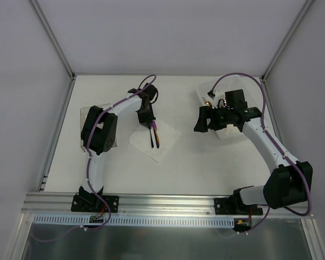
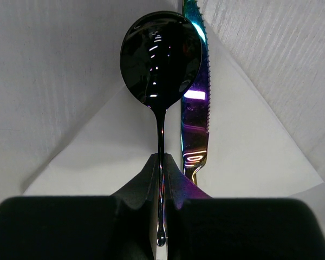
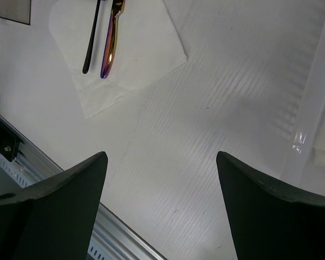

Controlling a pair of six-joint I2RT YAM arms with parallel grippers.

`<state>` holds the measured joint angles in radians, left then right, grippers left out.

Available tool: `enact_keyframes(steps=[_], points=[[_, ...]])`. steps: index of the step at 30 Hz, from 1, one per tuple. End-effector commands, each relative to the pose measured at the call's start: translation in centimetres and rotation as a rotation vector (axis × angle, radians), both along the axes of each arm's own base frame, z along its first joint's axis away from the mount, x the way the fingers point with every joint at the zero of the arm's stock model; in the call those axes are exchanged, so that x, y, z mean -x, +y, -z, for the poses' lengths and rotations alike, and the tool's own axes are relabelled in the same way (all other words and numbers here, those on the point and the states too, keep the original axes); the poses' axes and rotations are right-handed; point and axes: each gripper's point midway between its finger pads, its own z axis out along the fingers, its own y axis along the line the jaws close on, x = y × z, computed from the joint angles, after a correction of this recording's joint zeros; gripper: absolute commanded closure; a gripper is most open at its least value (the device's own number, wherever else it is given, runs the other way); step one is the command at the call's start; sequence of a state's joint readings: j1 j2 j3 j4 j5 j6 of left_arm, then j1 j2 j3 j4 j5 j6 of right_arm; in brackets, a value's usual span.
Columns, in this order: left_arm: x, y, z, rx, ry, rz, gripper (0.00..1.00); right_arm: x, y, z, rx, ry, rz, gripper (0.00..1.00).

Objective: Place the utensils on the paper napkin and roll it up

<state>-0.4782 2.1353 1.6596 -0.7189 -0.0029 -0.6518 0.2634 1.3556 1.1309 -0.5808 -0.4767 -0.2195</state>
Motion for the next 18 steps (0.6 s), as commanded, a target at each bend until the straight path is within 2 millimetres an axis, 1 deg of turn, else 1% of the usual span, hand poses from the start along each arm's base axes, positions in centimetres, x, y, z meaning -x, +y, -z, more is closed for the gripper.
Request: enact_keyframes(steps=[1, 10, 18], points=[[-0.2, -0.2, -0.4, 0.008, -0.016, -0.014, 1.00, 0.0, -0.2, 0.0, 0.003, -0.010, 0.003, 0.14], [-0.5, -0.3, 0.2, 0.004, -0.015, -0.012, 1.00, 0.0, -0.2, 0.0, 0.003, -0.009, 0.003, 0.14], [-0.6, -0.5, 0.9, 0.005, 0.000, -0.013, 0.95, -0.1, -0.3, 0.2, 0.006, -0.003, 0.004, 0.14]])
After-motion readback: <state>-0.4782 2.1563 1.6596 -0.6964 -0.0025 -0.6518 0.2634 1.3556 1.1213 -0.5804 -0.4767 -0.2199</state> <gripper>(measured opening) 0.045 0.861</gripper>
